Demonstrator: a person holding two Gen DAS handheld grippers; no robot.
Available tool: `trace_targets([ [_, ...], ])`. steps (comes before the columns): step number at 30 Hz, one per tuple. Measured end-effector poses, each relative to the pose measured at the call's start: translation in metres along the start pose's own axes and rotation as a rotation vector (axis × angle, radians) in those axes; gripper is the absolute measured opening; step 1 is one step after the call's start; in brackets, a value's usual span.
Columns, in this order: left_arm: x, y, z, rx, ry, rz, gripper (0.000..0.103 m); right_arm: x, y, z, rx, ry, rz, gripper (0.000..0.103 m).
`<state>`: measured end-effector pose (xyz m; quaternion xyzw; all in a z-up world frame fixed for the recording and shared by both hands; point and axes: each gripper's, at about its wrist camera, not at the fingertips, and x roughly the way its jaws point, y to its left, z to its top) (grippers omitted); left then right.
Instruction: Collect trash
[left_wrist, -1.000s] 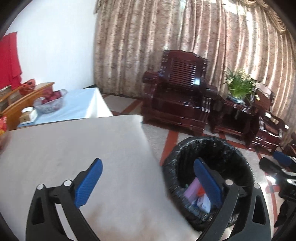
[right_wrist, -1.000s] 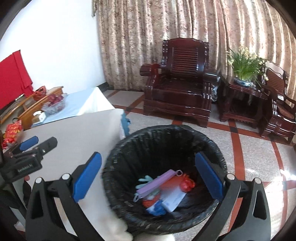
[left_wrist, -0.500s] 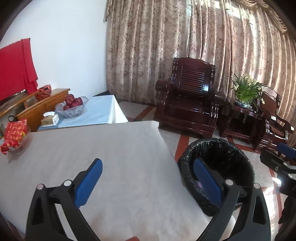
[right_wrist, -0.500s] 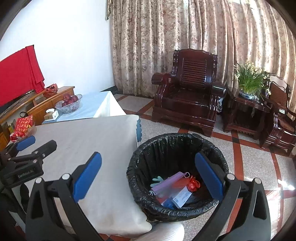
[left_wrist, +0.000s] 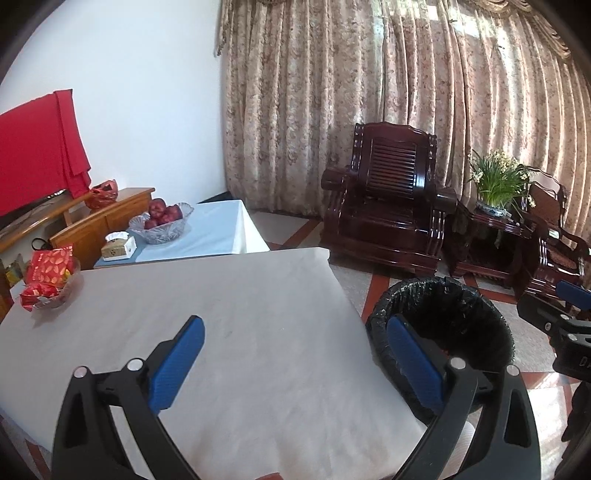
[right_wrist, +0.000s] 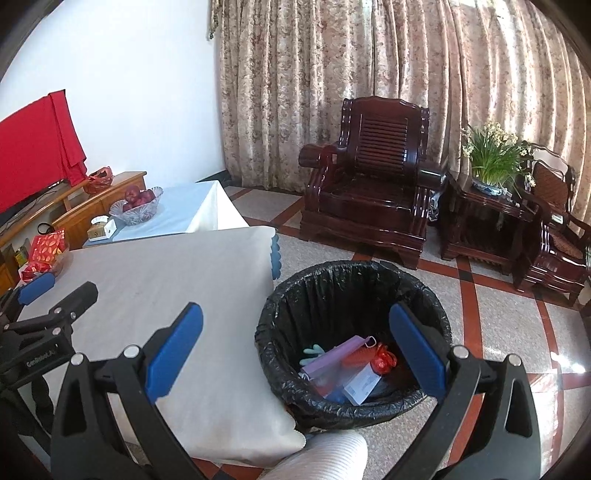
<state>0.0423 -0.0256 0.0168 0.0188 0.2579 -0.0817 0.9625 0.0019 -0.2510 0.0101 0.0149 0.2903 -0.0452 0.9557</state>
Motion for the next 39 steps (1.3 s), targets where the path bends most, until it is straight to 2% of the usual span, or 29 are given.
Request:
trace_targets([
  [39,0.0032,0.0047,-0.0029,-0.003,-0.009,0.044,0.097,0.01,-0.0048,-0.0078,-0.001,0.022,-0.005,0.098],
])
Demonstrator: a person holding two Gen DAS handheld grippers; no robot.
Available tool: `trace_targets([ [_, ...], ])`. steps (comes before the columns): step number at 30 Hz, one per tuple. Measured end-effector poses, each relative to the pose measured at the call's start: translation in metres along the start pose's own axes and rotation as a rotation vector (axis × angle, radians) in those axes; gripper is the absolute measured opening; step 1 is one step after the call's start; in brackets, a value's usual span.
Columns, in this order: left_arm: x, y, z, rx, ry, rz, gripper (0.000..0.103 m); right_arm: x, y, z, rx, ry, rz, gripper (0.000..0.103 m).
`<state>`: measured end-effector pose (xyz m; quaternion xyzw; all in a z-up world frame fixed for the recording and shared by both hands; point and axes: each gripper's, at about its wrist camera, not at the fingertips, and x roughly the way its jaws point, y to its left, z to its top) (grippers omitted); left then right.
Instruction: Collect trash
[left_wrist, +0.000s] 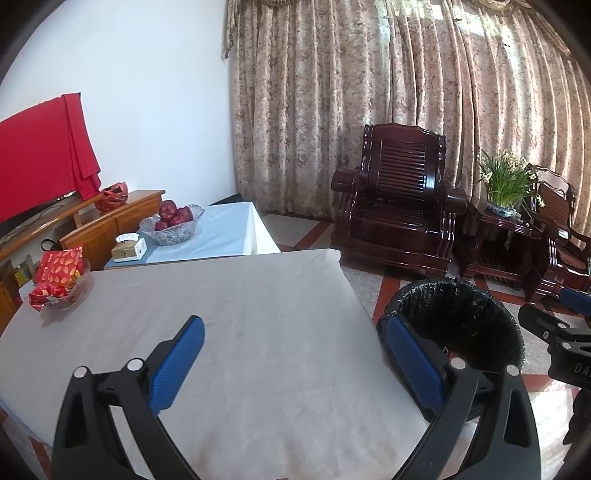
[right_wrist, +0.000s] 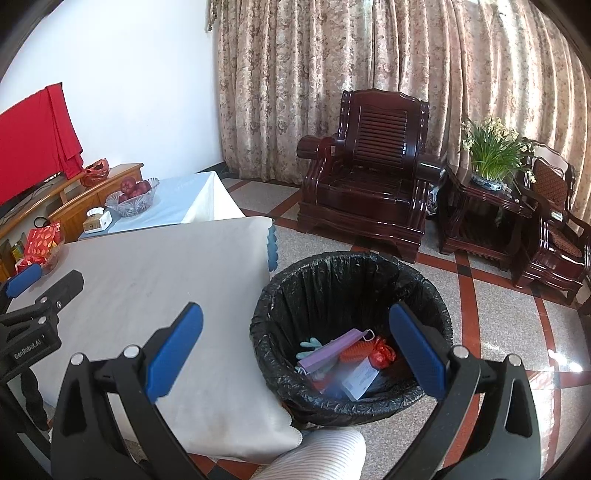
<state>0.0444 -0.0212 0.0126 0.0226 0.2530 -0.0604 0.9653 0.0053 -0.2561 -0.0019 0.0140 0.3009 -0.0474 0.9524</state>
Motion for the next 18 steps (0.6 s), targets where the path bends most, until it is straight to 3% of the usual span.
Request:
trace_targets([
  [18,0.0042,0.0017,-0.0027,0.001,0.004,0.005,0.097,0.001,0.0008,-0.0004,-0.003,0.001,-0.001,0.098],
])
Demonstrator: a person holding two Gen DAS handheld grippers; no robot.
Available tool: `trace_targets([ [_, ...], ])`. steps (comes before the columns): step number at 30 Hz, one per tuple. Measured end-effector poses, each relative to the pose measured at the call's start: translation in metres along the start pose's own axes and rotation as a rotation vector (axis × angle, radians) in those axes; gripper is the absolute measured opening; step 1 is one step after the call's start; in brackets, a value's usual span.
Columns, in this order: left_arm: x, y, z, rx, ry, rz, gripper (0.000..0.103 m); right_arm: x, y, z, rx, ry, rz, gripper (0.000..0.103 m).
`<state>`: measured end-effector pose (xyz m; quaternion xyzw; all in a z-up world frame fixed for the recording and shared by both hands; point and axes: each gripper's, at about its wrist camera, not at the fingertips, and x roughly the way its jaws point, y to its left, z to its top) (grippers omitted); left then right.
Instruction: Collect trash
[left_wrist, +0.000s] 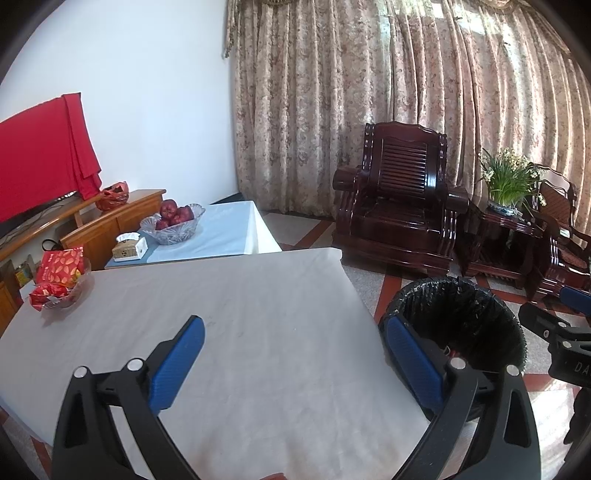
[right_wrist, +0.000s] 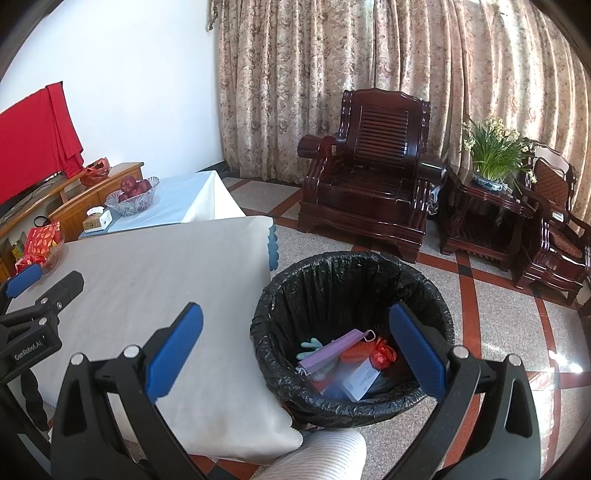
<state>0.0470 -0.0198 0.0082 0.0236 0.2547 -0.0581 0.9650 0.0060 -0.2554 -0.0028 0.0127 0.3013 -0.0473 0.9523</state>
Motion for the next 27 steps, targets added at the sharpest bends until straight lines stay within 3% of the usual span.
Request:
trace_targets([
  [27,0.0028,0.0019,0.0004,0.001,0.004,0.005,0.097,0.009,-0.0012,-0.0029,-0.007,0.005,0.004,0.098],
])
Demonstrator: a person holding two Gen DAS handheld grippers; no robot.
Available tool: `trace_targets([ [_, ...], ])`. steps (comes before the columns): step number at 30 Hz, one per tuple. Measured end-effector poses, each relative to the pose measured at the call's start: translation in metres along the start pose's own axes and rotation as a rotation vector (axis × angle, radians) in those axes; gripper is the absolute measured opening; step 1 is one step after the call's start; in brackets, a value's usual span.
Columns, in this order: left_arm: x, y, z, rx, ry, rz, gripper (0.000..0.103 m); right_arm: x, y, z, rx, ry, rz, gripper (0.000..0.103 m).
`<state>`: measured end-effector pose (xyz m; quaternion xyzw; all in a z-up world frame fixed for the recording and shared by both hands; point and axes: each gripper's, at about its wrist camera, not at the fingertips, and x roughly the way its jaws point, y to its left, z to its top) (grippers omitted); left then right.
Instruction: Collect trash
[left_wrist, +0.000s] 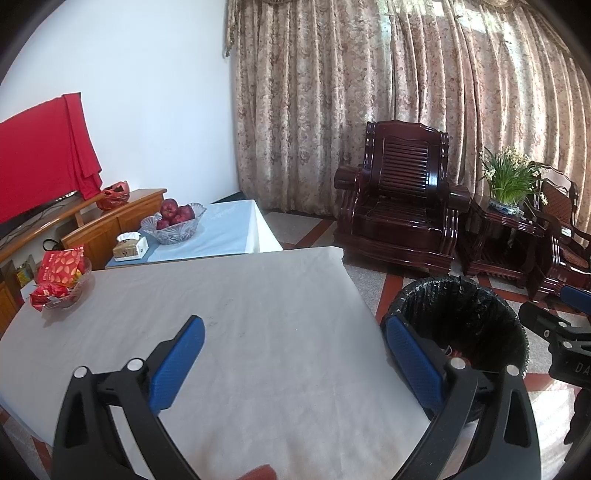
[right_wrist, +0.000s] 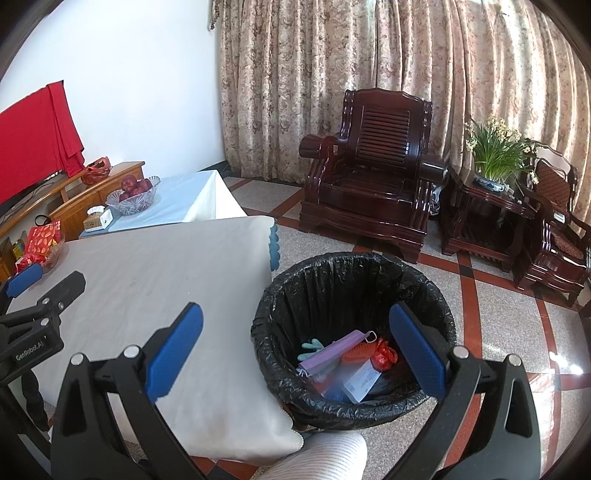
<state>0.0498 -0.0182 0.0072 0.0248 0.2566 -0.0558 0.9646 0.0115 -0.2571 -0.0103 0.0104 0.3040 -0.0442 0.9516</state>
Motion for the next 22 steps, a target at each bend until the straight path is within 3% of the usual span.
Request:
trace_targets([
  [22,0.0051,0.0,-0.004,-0.006,0.014,0.001,0.097,0.0032,-0.0026,-0.003,0.001,0.004,-0.005,0.098],
])
